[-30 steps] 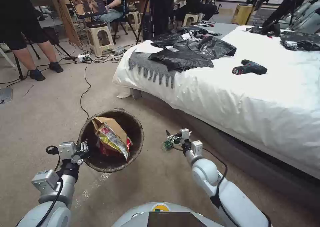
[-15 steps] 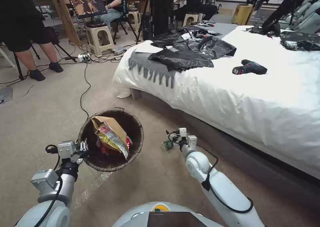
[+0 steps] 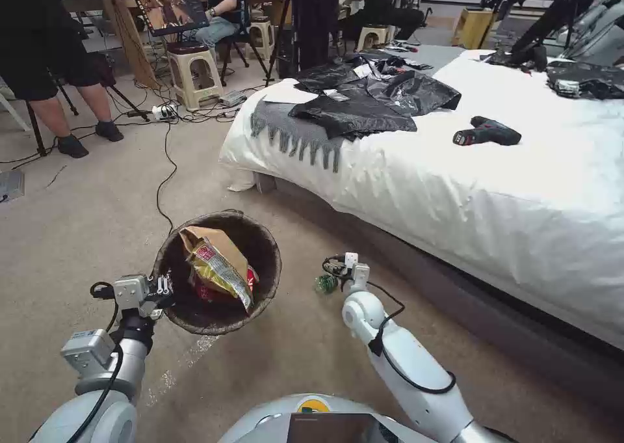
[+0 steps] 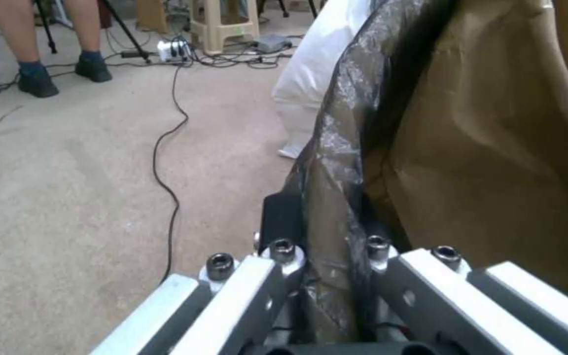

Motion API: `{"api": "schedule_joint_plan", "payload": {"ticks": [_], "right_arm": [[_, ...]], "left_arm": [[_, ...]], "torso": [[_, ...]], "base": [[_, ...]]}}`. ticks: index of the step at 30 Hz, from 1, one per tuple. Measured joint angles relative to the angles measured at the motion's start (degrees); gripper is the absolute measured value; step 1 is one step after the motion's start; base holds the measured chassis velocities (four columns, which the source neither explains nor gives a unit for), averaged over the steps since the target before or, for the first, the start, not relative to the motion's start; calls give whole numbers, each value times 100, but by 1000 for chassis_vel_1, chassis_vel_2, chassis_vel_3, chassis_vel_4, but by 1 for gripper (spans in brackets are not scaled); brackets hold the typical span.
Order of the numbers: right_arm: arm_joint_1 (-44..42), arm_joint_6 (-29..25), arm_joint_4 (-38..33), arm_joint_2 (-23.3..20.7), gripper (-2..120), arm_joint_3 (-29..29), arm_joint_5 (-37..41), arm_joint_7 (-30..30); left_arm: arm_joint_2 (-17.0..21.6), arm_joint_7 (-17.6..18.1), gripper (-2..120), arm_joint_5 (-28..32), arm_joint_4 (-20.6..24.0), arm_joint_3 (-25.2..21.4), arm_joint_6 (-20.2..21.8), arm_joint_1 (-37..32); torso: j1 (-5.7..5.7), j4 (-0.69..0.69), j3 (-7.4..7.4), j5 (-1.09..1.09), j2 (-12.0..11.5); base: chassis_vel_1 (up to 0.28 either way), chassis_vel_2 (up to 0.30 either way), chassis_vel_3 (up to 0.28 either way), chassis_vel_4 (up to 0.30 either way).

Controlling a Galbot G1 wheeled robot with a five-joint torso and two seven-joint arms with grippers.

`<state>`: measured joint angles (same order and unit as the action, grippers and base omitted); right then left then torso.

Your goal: Pick up the trash bin, then pick up the garbage from the floor and place it into the trash bin.

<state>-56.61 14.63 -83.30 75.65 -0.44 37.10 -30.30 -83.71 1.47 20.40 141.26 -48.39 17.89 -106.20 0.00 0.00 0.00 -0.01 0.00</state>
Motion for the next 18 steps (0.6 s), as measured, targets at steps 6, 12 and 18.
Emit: {"api": "schedule_joint_plan", "payload": {"ticks": [6,12,18], "right_arm": [[82,-19,381,259,100,-12,-15,9],[211,-80,917,563,100,15,-90,16],[489,-192,1540,848,100,53,-161,45]], "left_arm": [[-2,-3,0,-32,-25,75,1,18],[-2,-3,0,-43,-53,91,1,24],[7,-5,0,-46,-80,93,0,23]], "torso": [[0,0,0,0,0],[0,0,0,1,0],[0,0,0,1,0]], "base": [[0,0,0,0],[0,0,0,0],[0,0,0,0]]}}
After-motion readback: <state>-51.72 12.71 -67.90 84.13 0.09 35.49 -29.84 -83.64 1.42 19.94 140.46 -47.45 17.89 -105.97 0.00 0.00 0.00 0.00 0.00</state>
